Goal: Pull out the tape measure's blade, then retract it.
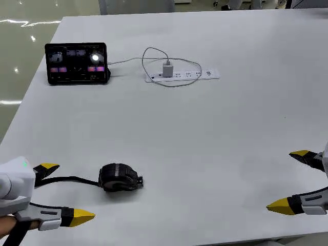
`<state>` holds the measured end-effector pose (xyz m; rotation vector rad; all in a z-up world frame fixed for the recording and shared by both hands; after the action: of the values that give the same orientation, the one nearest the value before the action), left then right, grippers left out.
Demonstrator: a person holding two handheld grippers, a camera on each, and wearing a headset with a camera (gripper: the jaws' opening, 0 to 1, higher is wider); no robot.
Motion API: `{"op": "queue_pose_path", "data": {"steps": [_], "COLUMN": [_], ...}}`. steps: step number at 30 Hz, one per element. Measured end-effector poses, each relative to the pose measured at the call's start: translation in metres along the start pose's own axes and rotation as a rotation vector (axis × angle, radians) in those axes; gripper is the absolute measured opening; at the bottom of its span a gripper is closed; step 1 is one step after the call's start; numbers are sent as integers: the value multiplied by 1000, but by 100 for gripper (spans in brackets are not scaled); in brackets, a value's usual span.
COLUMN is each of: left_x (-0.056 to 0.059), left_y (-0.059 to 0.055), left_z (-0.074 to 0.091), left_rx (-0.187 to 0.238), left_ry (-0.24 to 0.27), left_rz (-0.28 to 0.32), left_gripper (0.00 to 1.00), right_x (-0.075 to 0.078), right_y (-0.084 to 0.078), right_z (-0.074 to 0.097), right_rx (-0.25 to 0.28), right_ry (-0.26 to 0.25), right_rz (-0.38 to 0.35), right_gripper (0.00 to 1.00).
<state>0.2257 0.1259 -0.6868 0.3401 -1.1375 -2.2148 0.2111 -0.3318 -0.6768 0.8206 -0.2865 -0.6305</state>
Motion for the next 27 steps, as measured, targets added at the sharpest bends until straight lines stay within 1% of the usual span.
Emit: {"op": "queue_pose_path", "data": {"steps": [3,5,10,14,16,18,20,22,23,25,27], "left_x": [1,0,0,-1,0,1,5,7,8,12,11], "left_y": [1,3,11,17,19,22,25,25,23,23,22], "left_z": [-3,-6,-11,-19,-22,-26,-28,-31,-34,-38,-43], "left_rx": [-22,-32,-35,-45,-55,-63,-61,-81,-103,-117,-131], "left_ry": [-31,-44,-71,-94,-107,-125,-152,-167,-182,-197,-213], "left_rz": [-25,-45,-91,-119,-146,-154,-144,-188,-216,-220,-243], "left_gripper": [99,99,99,99,99,99,99,99,99,99,99], "right_x": [-1,-2,-4,-6,-7,-9,-10,-12,-13,-15,-19], "right_y": [3,7,12,19,23,26,28,31,33,35,37], "right_z": [-6,-9,-16,-22,-25,-29,-31,-35,-37,-41,-47], "right_rx": [0,9,6,13,16,21,26,26,29,32,23], "right_ry": [18,28,43,57,66,78,85,89,95,106,129], "right_rz": [5,28,36,69,81,88,96,106,114,127,145], "right_gripper": [99,99,99,99,99,99,99,99,99,99,99]}}
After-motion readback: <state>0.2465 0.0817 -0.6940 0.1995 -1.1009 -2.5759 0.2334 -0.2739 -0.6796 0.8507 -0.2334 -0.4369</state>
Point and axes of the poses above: the centre of the closed fingertips' face, and the gripper's own axes: z roughly backward along the fingers, x roughly to its right, y roughly out of its top, the point moved 3 cm from there along z, roughly backward along the fingers, and after that the axes turned 6 degrees about x, right-handed, at the moved point
